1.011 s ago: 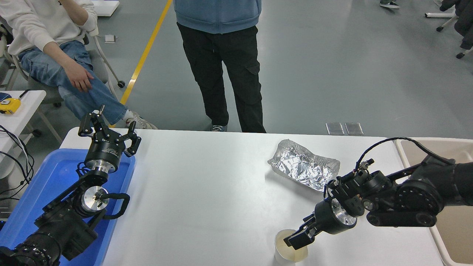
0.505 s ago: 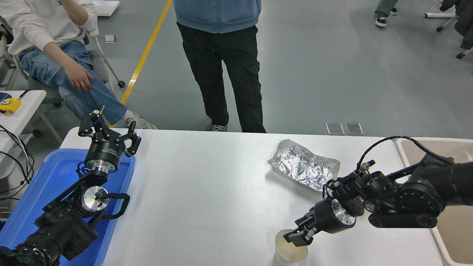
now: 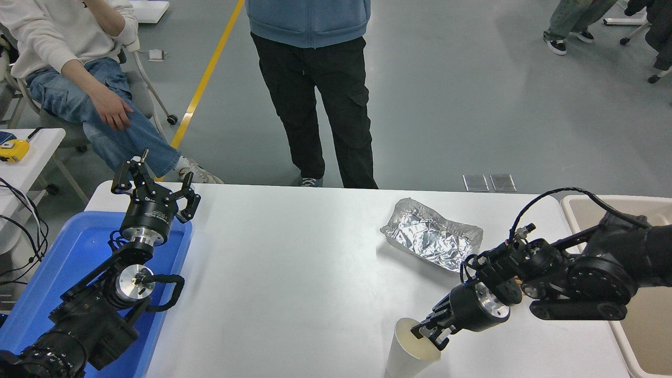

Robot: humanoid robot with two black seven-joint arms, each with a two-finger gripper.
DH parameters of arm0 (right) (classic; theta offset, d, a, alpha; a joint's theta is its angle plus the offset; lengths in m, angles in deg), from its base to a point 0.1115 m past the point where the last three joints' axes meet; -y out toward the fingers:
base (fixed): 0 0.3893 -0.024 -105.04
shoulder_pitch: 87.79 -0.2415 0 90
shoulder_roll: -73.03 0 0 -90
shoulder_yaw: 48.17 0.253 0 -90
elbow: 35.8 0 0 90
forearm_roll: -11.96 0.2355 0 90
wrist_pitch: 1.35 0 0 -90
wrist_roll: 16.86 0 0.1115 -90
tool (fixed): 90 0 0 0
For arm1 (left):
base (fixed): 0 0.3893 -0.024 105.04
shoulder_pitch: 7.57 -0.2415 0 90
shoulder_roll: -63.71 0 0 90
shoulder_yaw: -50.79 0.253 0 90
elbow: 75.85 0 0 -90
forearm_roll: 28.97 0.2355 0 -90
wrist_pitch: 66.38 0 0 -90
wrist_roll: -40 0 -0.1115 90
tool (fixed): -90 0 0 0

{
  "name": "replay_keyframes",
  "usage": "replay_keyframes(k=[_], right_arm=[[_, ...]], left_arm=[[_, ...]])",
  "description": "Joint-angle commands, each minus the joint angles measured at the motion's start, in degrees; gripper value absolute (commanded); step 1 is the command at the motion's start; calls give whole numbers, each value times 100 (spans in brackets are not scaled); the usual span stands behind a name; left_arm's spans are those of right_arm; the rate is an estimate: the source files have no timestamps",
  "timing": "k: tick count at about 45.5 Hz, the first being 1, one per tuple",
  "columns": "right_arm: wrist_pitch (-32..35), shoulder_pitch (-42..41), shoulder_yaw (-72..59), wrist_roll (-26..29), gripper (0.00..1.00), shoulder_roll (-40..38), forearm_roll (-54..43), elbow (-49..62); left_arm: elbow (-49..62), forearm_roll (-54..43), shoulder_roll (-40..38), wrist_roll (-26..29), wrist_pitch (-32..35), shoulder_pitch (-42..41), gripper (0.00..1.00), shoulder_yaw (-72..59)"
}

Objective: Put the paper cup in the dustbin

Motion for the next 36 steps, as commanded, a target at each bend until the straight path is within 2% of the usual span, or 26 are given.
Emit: replay_keyframes(k=[1, 28, 36], right_arm=[[-8, -389, 184, -102, 0, -113, 370, -149], [308, -2701, 342, -155, 0, -1677, 1126, -1230], [484, -3044, 456, -146, 0, -2056, 1303, -1310]], left_arm=[[0, -1, 0, 1, 0, 0, 100, 0], [0, -1, 0, 1, 0, 0, 100, 0], [0, -1, 0, 1, 0, 0, 100, 0]])
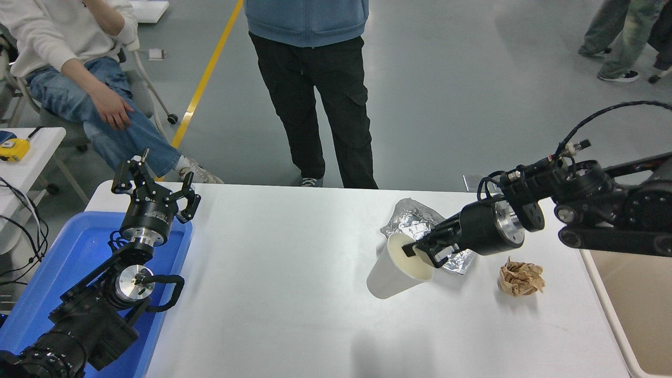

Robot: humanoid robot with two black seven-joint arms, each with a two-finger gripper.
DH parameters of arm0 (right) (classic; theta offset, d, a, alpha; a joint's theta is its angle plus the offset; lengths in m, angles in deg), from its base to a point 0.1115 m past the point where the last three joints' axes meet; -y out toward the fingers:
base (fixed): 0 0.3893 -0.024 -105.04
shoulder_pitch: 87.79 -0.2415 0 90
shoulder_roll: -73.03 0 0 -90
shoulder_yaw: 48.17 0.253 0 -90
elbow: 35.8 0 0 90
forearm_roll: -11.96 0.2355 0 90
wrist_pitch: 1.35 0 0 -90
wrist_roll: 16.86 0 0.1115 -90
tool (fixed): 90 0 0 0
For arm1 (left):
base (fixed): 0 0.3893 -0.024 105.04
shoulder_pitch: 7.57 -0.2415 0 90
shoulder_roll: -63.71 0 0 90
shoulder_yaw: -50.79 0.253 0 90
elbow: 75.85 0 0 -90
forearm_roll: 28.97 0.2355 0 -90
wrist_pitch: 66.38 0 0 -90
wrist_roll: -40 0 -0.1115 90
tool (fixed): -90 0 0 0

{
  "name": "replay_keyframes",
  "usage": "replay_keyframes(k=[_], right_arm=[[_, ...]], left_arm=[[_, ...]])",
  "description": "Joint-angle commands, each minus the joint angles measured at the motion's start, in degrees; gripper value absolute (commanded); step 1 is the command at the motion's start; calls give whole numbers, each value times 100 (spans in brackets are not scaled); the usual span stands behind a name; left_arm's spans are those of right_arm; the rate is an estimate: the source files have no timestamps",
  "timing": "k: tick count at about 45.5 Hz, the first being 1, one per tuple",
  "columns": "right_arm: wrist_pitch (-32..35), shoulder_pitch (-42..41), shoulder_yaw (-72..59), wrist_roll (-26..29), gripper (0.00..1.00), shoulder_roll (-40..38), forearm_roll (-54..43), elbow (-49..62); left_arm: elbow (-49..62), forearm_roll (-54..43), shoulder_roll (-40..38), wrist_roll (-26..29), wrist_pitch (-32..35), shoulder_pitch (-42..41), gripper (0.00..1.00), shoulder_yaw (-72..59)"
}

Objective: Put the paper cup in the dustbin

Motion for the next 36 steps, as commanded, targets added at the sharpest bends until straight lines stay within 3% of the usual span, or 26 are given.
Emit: replay_keyframes(k=[1, 18, 36], right_arm=[[241, -657, 131, -12, 0, -580, 271, -199], [303, -560, 175, -3, 0, -914, 262, -102], [242, -77, 228, -12, 0, -2100, 288, 487]], left_arm=[[0, -8, 0, 1, 0, 0, 100, 0], [0, 1, 0, 1, 0, 0, 100, 0], [0, 1, 0, 1, 0, 0, 100, 0]])
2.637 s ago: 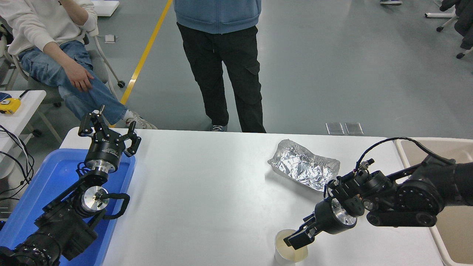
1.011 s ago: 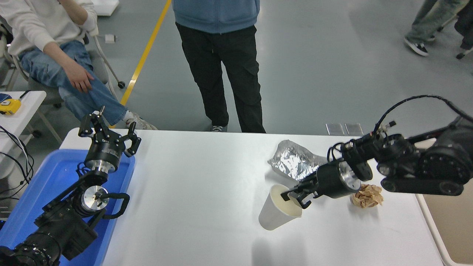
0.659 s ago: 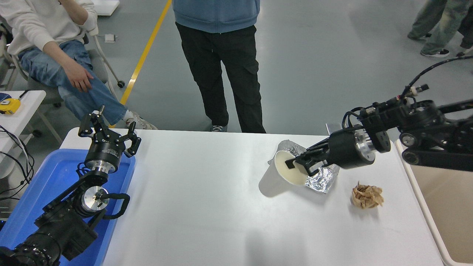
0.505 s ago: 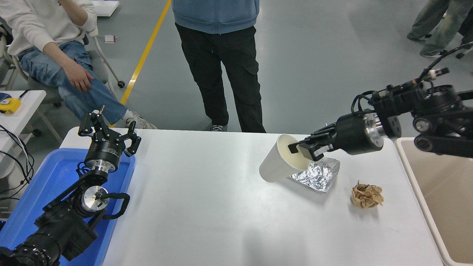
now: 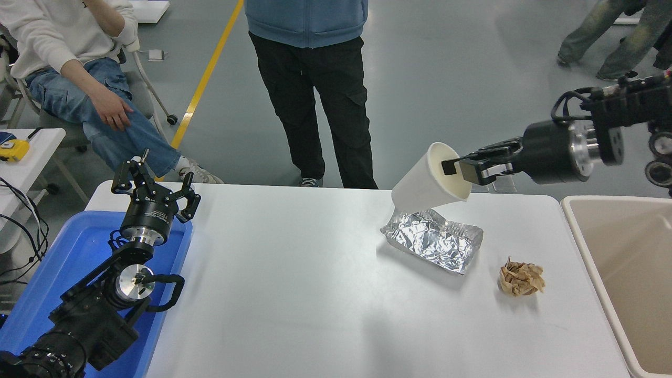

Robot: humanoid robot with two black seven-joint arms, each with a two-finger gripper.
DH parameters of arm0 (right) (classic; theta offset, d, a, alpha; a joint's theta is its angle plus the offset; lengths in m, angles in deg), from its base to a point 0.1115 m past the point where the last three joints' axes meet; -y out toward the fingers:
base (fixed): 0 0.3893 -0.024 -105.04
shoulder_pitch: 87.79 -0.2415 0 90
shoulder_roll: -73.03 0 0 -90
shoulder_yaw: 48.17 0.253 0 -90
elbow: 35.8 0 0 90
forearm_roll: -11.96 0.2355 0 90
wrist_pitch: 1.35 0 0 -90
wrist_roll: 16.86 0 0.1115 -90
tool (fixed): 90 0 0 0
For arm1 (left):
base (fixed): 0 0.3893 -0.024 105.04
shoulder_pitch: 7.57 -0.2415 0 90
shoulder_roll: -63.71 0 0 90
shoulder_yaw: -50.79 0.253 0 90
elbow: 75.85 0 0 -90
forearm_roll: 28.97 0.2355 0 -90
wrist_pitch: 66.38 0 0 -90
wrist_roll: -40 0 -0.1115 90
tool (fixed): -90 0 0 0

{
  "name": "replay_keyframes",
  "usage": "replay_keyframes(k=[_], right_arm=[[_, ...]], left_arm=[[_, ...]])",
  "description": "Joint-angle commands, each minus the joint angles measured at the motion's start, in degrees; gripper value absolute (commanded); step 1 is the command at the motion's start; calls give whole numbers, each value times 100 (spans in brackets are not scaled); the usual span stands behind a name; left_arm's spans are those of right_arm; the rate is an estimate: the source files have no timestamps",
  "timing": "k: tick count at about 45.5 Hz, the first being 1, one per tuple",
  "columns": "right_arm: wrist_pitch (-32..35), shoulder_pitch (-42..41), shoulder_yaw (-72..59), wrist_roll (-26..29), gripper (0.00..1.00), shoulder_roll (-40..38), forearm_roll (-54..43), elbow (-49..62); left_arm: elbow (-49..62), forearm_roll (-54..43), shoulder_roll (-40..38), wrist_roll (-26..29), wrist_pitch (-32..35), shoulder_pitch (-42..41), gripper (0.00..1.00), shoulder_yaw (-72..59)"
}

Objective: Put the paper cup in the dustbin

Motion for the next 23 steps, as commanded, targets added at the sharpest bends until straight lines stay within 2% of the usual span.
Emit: replay_keyframes(k=[1, 10, 23], right_arm=[[-62, 406, 73, -8, 0, -823, 21, 315], [-185, 1425, 819, -8, 0, -1615, 205, 737], [-211, 3385, 2305, -8, 0, -1642, 574, 1993]], left_arm=[[0, 1, 0, 0, 0, 0, 100, 0], [0, 1, 0, 0, 0, 0, 100, 0], [0, 1, 0, 0, 0, 0, 100, 0]])
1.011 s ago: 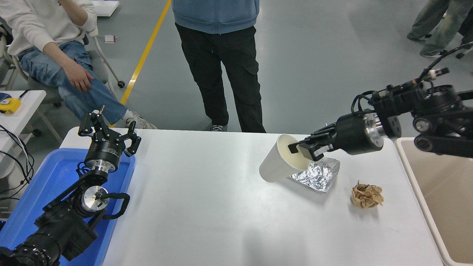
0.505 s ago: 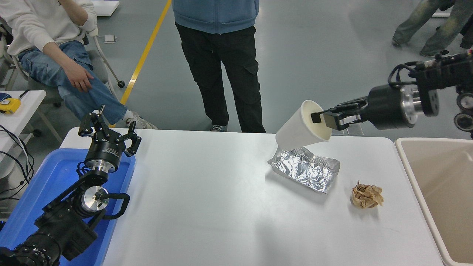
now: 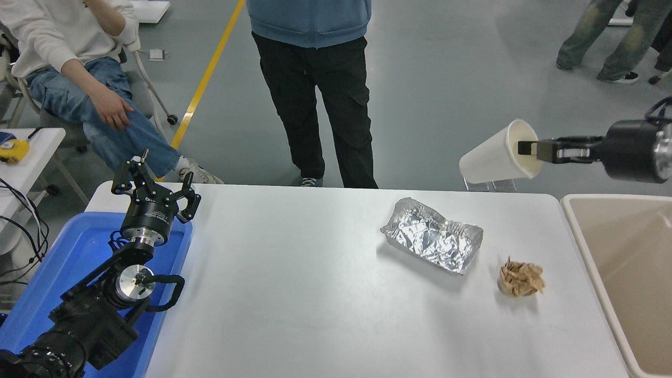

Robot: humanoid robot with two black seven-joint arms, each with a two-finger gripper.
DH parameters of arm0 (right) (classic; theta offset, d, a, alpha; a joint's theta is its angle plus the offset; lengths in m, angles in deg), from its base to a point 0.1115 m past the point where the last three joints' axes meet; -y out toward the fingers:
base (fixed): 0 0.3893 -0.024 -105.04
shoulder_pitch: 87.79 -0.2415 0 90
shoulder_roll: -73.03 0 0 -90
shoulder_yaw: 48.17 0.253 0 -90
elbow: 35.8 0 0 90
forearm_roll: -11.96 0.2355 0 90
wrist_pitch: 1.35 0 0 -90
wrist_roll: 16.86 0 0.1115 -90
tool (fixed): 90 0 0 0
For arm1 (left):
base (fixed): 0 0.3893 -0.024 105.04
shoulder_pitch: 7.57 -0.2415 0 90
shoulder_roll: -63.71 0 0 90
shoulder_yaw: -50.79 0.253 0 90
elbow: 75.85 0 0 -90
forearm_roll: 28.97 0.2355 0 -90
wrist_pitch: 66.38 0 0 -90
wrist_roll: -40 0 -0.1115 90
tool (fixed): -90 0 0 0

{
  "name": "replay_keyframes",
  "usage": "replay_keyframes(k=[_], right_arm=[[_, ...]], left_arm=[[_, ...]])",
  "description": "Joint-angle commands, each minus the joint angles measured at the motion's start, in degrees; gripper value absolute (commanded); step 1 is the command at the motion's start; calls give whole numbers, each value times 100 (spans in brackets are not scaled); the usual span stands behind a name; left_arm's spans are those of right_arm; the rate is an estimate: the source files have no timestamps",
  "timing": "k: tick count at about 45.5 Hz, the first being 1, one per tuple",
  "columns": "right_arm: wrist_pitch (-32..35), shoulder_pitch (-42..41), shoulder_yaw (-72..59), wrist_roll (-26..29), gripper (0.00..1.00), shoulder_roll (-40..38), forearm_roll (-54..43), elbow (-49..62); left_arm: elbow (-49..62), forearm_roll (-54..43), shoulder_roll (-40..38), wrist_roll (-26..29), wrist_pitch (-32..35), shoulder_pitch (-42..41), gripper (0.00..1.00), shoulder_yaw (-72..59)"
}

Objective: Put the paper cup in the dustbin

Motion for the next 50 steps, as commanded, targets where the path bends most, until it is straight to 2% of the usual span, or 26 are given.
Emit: replay_keyframes(k=[1, 15, 27, 42, 50], right_arm=[[-61, 1601, 1063, 7, 0, -184, 345, 938], [-422, 2875, 1415, -2, 0, 395, 2032, 2283], [-527, 3781, 1582, -2, 0, 1371, 3078, 3970], [-448, 4651, 1793, 24, 0, 2618, 3465, 6176], [-431, 5099, 1802, 278, 0, 3383, 3843, 7266]], left_arm=[[1, 1, -2, 0, 0, -1, 100, 0], [1, 1, -2, 0, 0, -1, 100, 0], [1, 1, -2, 0, 0, -1, 100, 0], [1, 1, -2, 0, 0, -1, 100, 0], [1, 1, -2, 0, 0, -1, 100, 0]])
